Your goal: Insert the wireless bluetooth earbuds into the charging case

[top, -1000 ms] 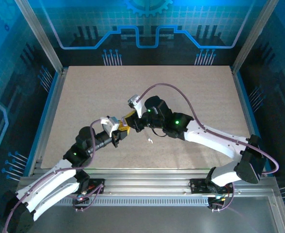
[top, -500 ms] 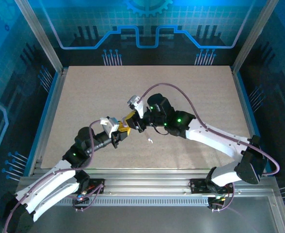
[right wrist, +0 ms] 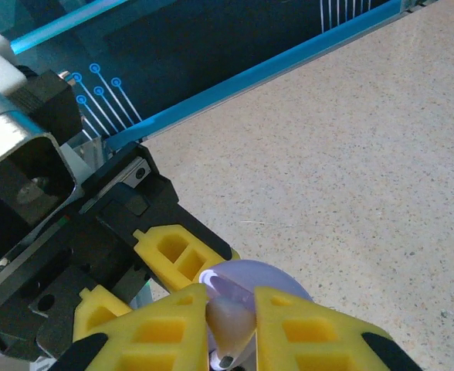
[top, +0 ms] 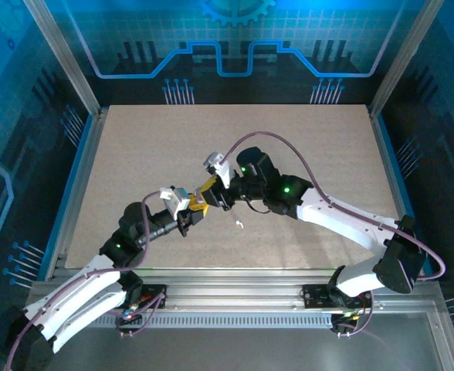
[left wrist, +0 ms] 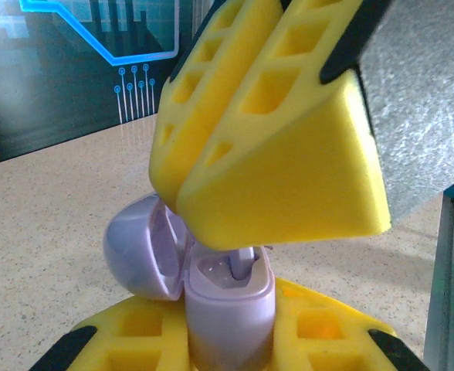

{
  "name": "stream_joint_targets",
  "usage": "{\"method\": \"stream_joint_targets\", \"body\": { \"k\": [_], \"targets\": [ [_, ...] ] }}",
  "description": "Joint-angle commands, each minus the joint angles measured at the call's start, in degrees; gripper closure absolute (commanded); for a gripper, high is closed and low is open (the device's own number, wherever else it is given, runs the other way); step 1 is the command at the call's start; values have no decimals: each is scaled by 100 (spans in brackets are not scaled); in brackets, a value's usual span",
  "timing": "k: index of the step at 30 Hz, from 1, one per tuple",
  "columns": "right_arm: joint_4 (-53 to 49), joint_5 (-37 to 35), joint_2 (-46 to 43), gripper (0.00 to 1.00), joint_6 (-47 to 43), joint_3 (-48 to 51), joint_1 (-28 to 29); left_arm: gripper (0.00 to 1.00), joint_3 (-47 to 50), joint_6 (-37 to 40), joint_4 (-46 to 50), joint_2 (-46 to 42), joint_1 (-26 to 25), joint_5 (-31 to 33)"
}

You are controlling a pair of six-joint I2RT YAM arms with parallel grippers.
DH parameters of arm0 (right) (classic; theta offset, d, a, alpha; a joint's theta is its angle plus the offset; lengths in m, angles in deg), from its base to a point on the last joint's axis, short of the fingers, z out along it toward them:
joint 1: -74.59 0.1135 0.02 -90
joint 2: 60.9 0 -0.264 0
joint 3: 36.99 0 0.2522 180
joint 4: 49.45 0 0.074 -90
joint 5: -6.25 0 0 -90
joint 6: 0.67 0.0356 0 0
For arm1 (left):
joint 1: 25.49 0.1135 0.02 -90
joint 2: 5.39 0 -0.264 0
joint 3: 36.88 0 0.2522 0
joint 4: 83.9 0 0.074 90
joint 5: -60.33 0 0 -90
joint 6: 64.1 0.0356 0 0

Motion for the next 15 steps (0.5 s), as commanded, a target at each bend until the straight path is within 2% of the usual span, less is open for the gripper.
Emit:
{"method": "stream_joint_targets", "body": {
  "k": [1, 15],
  "targets": [
    [-285, 307, -70, 82, -291, 5, -101, 94, -23, 77, -497, -98, -9, -369],
    [-617, 1083, 166, 80, -1070, -201, -395, 94, -65, 129, -527, -110, -10, -521]
  ]
}}
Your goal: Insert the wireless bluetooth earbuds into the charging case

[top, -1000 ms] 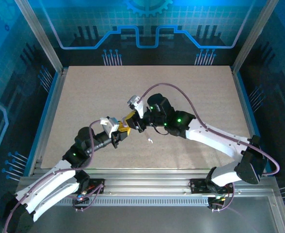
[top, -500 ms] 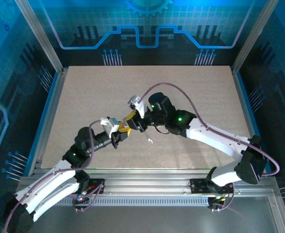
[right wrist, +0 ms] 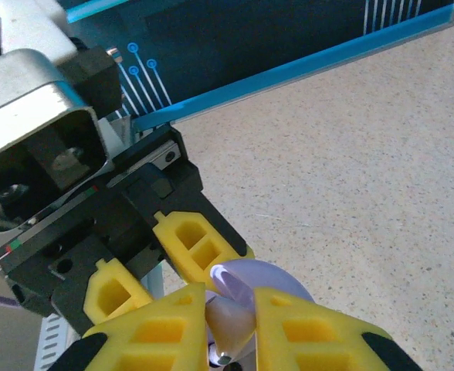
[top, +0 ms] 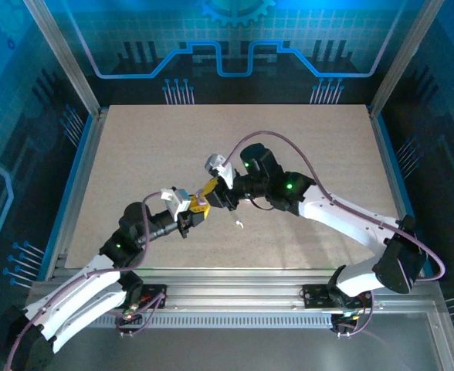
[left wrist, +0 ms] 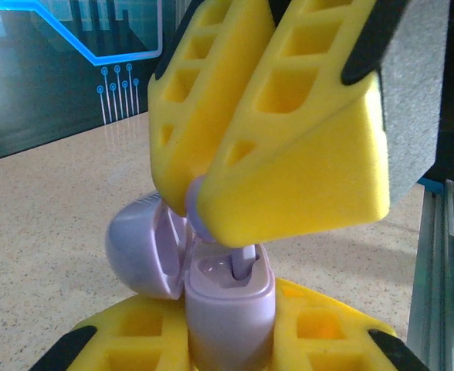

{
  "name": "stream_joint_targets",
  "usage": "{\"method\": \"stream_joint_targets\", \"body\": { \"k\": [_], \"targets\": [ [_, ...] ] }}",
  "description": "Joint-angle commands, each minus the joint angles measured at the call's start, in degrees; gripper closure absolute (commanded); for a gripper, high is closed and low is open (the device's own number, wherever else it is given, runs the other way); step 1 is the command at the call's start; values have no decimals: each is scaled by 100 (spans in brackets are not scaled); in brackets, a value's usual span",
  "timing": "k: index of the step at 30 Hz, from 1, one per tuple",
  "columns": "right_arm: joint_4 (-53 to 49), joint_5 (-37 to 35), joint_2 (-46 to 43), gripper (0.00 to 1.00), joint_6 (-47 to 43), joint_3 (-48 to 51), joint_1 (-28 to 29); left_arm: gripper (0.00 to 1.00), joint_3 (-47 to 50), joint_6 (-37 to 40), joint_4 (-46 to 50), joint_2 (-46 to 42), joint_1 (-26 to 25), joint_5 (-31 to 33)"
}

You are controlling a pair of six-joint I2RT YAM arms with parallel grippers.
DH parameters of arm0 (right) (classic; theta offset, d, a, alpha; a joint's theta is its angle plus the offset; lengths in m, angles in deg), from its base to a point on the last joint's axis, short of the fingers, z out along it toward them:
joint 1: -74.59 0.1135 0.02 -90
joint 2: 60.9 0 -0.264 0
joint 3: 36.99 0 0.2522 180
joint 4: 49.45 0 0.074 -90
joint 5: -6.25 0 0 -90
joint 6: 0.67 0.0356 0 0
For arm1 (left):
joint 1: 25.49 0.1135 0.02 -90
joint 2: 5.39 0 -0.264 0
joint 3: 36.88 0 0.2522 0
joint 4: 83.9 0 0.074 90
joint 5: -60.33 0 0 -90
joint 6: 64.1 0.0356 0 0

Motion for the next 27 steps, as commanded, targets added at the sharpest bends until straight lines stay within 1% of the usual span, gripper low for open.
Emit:
{"method": "stream_joint_targets", "body": {
  "k": [1, 5, 10, 16, 20, 27],
  "targets": [
    [-431, 310, 160, 80, -428, -167, -143, 94, -64, 127, -524, -113, -5, -290],
    [-517, 510, 153, 79, -834, -159, -189, 94, -73, 137, -523, -106, -9, -316],
    [-670, 537, 165, 78, -1225, -262, -216, 94, -99, 159, -497, -110, -9, -342],
    [-744, 292, 266, 75, -1134, -413, -212, 93, -99, 141, -504, -113, -9, -360],
    [-667, 170, 253, 68, -1020, -439, -220, 94, -100, 145, -473, -129, -10, -369],
    [-564, 204, -79, 63, -953, -401, -248, 94, -80, 162, -440, -122, -9, -292]
  ]
}}
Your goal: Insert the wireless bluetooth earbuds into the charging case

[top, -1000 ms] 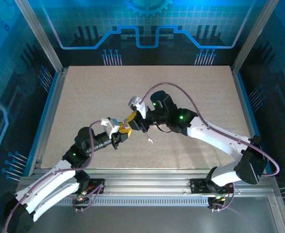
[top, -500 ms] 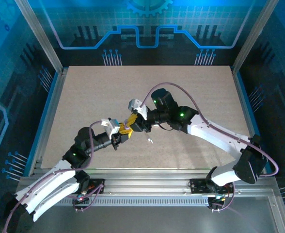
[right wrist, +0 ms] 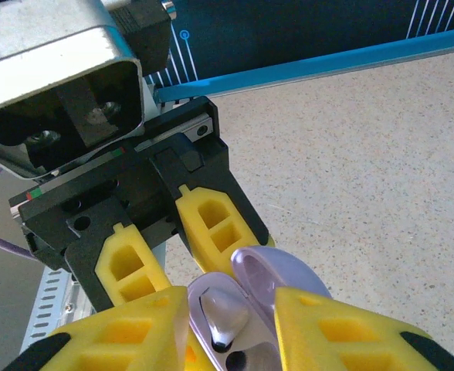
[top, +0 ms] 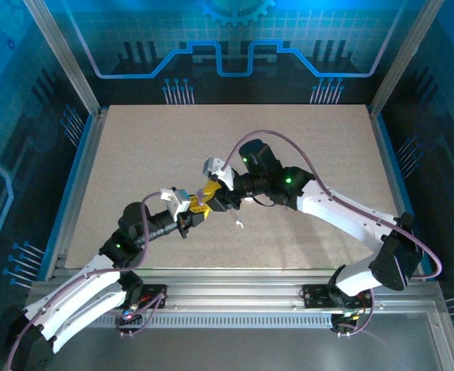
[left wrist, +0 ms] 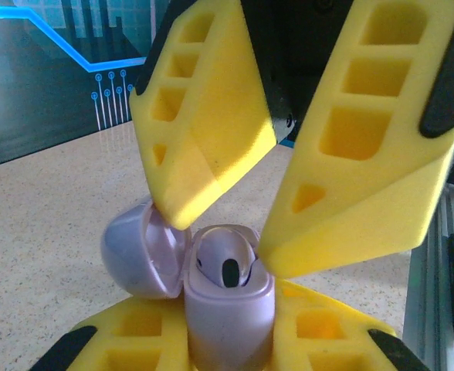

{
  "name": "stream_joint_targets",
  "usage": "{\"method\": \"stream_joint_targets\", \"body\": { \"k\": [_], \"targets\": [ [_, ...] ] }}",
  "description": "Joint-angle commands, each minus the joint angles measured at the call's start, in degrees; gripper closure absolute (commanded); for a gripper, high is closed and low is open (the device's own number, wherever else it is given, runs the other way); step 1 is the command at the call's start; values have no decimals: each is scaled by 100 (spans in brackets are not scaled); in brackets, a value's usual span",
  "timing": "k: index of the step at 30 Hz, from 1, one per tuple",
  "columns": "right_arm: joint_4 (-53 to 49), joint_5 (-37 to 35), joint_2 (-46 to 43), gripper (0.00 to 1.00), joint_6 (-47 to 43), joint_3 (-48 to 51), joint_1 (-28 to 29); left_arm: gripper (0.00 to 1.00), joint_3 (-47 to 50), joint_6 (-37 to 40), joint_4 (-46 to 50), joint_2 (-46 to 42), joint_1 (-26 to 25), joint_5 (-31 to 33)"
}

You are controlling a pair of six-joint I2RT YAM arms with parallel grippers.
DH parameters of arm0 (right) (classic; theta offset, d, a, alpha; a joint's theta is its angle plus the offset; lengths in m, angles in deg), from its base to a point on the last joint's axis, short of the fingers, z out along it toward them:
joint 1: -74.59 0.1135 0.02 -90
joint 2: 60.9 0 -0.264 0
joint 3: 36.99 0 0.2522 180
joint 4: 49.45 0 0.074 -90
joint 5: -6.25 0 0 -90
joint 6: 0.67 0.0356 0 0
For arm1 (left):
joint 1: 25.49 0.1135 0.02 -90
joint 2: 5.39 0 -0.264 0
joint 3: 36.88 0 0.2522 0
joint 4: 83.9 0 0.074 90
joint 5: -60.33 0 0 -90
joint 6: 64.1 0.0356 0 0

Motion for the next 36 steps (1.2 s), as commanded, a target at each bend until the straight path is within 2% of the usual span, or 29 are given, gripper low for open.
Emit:
{"method": "stream_joint_targets", "body": {
  "k": [1, 6, 16, 24, 29, 36],
  "targets": [
    [17, -269, -309, 61, 76, -62, -132, 94, -74, 152, -371, -115, -11, -188],
    [165, -372, -805, 51, 442, 245, -208, 94, -56, 190, -310, -39, -5, -44],
    [-762, -1252, -1381, 51, 1630, 763, -659, 94, -35, 252, -386, 309, -33, 24],
    [-2570, -1546, -1018, 54, 2096, 464, -1290, 94, -83, 332, -364, 610, -42, 24],
    [-2896, -1445, -766, 54, 2239, 564, -1801, 94, -72, 314, -502, 895, -88, -60],
    [-3335, -1649, -228, 55, 2273, 496, -2445, 95, -209, 417, -329, 1080, -177, -121]
  ]
}}
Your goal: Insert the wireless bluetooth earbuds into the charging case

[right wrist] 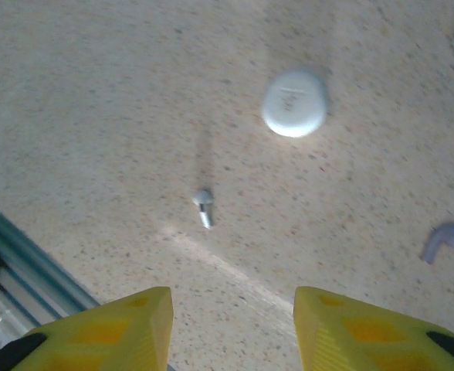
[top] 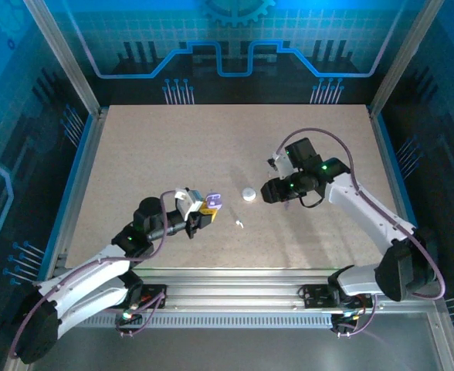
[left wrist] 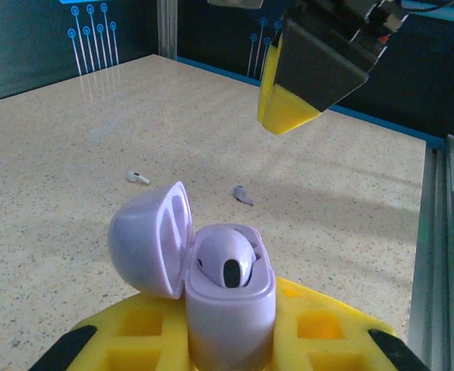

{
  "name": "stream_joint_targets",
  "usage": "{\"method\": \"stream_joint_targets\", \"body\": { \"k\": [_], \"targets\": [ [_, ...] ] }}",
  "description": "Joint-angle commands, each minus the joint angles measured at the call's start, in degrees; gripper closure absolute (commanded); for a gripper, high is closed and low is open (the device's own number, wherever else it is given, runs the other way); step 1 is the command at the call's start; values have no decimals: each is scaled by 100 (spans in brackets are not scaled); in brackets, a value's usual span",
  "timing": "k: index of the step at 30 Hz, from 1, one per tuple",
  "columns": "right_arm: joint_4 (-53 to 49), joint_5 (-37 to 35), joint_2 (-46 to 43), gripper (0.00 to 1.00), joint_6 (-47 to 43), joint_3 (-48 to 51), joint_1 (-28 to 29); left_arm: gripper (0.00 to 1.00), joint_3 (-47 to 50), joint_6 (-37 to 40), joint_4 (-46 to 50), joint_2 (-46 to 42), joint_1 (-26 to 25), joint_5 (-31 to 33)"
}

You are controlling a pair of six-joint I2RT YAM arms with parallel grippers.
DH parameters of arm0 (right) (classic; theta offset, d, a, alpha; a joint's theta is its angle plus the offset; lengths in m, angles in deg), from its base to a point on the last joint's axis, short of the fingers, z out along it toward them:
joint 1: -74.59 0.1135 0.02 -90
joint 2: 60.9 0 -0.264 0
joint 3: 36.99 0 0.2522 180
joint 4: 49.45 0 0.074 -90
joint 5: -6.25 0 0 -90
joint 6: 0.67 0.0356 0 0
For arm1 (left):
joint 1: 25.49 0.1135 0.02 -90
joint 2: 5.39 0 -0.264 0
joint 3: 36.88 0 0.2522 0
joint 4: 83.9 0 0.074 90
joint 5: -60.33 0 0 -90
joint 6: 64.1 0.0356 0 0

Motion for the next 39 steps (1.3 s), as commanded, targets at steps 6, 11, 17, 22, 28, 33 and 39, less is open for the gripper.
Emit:
{"method": "stream_joint_targets", "body": {
  "k": [6, 11, 17, 22, 28, 33, 39],
  "targets": [
    [-714, -451, 676, 55, 16, -311, -630, 95, -254, 256, 50, -21, -37, -86],
    [-1036, -971, 1160, 54, -91, -627, -718, 95, -264, 309, 59, 20, -40, -33],
    [-1082, -1259, 1798, 55, -53, -852, -781, 95, -316, 296, 112, 49, -46, -73],
    [-959, -1368, 2250, 56, 34, -926, -894, 95, -325, 291, 139, 31, -60, -80],
    [-753, -1029, 2683, 63, 260, -973, -1012, 95, -360, 315, 234, 23, -63, -61],
    [-740, -926, 2991, 63, 278, -1053, -1007, 95, -343, 335, 275, -56, -67, -8],
    [-713, -1040, 3153, 63, 260, -1084, -1012, 95, -338, 334, 284, -57, -68, -7]
  ]
}}
